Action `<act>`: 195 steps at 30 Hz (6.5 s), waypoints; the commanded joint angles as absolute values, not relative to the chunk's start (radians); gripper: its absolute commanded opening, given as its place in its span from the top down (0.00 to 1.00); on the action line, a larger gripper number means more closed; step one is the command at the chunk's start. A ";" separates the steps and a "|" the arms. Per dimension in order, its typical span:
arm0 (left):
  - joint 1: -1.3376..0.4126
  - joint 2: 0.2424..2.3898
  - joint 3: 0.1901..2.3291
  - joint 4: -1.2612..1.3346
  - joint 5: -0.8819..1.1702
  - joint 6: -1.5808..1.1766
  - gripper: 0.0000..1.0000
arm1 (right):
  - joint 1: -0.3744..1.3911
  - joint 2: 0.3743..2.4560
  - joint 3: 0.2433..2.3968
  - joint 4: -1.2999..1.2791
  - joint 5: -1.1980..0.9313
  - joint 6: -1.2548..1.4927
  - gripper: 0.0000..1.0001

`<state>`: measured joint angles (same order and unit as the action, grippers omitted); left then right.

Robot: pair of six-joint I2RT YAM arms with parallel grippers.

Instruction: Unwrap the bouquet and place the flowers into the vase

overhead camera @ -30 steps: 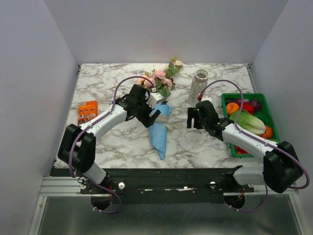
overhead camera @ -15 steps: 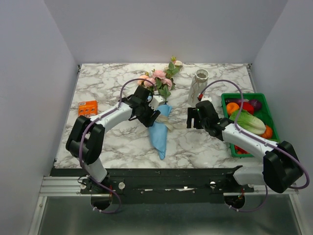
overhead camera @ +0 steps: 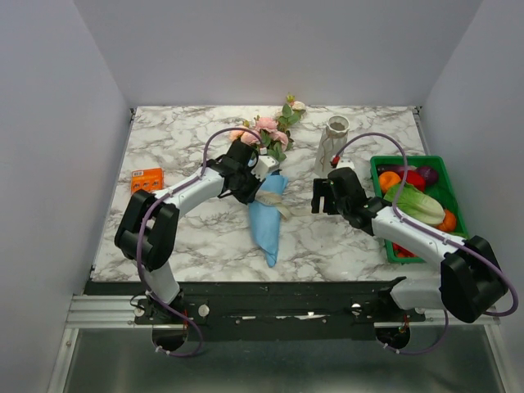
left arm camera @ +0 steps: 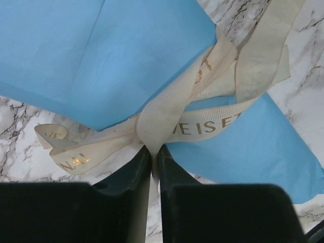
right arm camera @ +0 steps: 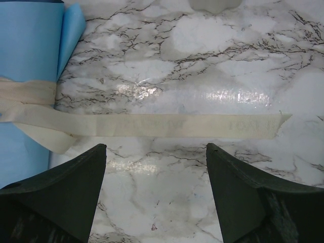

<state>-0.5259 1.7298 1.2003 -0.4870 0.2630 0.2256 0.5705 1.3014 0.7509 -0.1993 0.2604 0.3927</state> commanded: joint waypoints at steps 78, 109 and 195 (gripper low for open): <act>0.138 1.281 1.318 -0.850 0.261 0.383 1.00 | 0.540 1.105 0.825 -0.334 0.638 0.462 0.99; -0.094 1.575 1.500 -0.787 0.799 0.403 0.01 | 0.710 1.013 0.890 -0.483 0.681 0.417 0.00; 0.061 1.503 1.276 -0.825 0.700 0.371 0.01 | 1.391 1.885 1.063 0.043 1.197 -0.075 0.23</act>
